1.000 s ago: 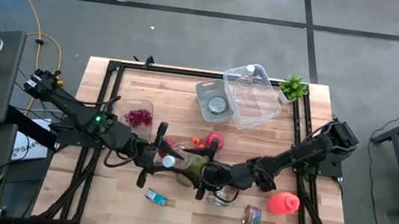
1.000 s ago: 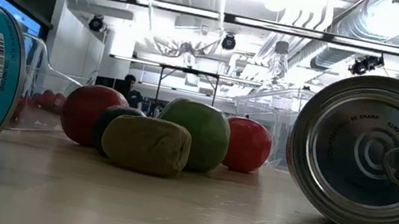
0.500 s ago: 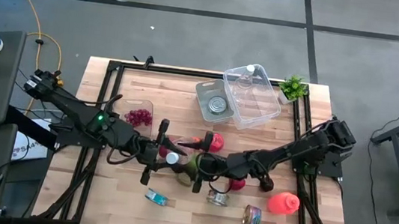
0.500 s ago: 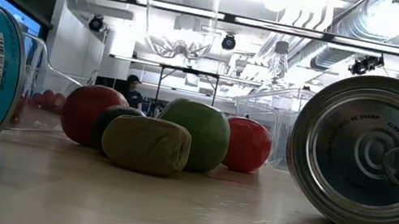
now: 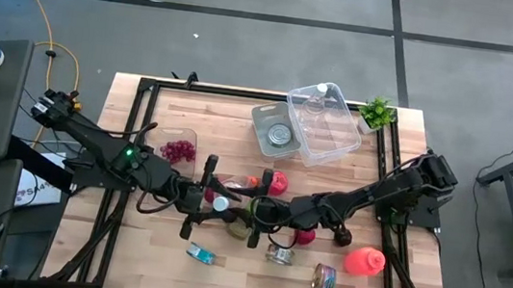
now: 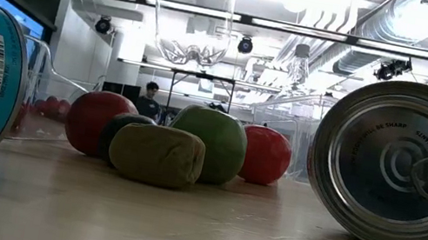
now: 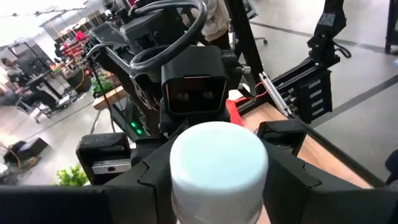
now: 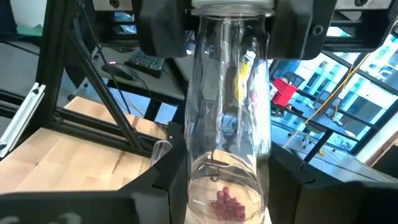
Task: Pick & Place Food Item
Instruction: Put the transparent bottle into the right transparent bin
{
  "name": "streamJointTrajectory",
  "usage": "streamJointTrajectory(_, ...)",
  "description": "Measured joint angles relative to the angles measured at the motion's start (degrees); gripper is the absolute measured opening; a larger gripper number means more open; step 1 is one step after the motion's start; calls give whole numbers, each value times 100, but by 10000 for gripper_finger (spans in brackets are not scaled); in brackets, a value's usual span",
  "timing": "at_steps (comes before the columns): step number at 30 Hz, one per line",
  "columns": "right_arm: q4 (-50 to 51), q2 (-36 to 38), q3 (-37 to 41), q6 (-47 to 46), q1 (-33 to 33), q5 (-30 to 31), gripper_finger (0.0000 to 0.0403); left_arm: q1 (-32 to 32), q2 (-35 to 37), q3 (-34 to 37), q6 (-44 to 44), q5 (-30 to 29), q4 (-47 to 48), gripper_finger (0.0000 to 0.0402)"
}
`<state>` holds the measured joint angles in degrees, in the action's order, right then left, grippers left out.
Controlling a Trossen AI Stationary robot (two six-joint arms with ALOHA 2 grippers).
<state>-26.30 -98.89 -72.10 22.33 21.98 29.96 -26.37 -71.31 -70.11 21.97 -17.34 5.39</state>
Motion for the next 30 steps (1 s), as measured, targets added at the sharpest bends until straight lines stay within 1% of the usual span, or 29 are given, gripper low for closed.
streamJointTrajectory(4, 94, 0, 0, -24, 0, 17, 134, -17, 0, 0, 90, -1, 9, 217)
streamJointTrajectory(11, 387, 2, 0, -398, 73, 21, 134, -135, 0, 0, 71, -4, 13, 329)
streamJointTrajectory(14, 439, 2, 0, -407, 227, 276, 134, -136, 0, 2, -84, -19, -35, 367)
streamJointTrajectory(17, 439, 24, 0, -296, 489, 916, 134, -129, 0, 2, 80, -66, -92, 386)
streamJointTrajectory(20, 419, 121, 0, 30, 835, 1771, 134, -89, 2, 2, 353, -281, -79, 389)
streamJointTrajectory(24, 426, 283, 0, 438, 1324, 3387, 135, -81, 2, 2, 161, -891, -73, 390)
streamJointTrajectory(26, 419, 380, -2, 599, 1556, 4085, 135, -79, 2, 2, 53, -1282, -56, 390)
streamJointTrajectory(30, 433, 459, -5, 1233, 1912, 5488, 136, -79, 4, 2, -91, -2023, 35, 390)
